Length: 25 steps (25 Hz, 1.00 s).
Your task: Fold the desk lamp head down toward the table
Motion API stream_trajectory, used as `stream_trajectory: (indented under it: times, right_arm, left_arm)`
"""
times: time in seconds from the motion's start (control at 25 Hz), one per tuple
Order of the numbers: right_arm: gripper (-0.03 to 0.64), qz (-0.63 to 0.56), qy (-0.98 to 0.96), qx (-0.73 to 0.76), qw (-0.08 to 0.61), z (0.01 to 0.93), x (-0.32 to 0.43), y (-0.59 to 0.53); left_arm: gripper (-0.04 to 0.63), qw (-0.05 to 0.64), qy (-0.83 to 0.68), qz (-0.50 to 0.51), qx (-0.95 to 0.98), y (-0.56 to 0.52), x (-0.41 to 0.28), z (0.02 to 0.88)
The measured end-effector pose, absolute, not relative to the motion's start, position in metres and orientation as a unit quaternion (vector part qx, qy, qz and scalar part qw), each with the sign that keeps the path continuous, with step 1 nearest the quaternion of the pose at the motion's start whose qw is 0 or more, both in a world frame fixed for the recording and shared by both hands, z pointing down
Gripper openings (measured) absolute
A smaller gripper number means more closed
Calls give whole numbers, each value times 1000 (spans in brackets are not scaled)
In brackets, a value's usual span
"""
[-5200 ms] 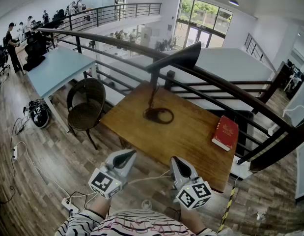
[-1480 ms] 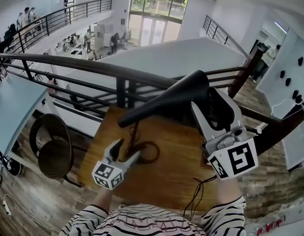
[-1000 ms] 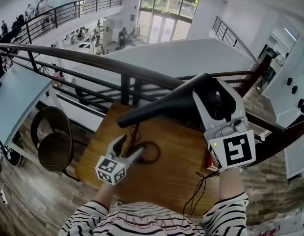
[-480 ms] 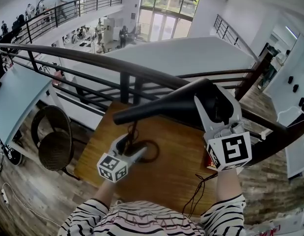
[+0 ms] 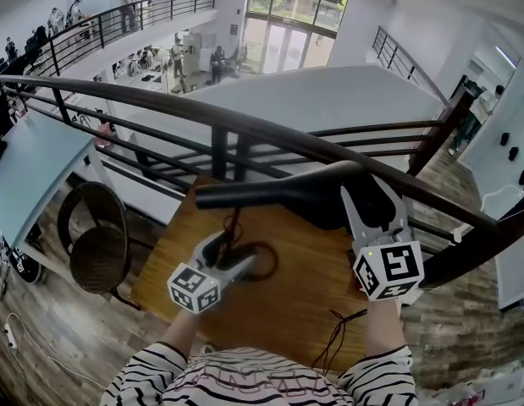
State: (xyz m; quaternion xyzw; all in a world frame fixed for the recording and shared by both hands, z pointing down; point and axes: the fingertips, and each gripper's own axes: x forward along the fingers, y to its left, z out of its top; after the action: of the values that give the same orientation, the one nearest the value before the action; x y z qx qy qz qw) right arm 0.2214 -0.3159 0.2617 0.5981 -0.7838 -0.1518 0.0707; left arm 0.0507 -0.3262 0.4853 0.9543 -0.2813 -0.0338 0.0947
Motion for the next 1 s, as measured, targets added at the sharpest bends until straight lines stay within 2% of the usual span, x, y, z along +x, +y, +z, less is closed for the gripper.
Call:
stream_trajectory:
  times: [0.32, 0.6, 0.92, 1.0]
  right_arm:
    - [183, -39, -791, 603, 101, 354, 229, -325]
    - [179, 62, -808, 579, 91, 430, 207, -329]
    - [176, 113, -817, 563, 61, 462, 185, -334]
    - [155, 120, -818, 559, 55, 464, 180, -333]
  left_arm:
    - [373, 100, -285, -40, 953, -328, 49, 490]
    - [373, 103, -279, -41, 954, -326, 49, 489]
    - [394, 104, -260, -40, 959, -324, 50, 488]
    - [402, 104, -258, -39, 960, -322, 50, 487]
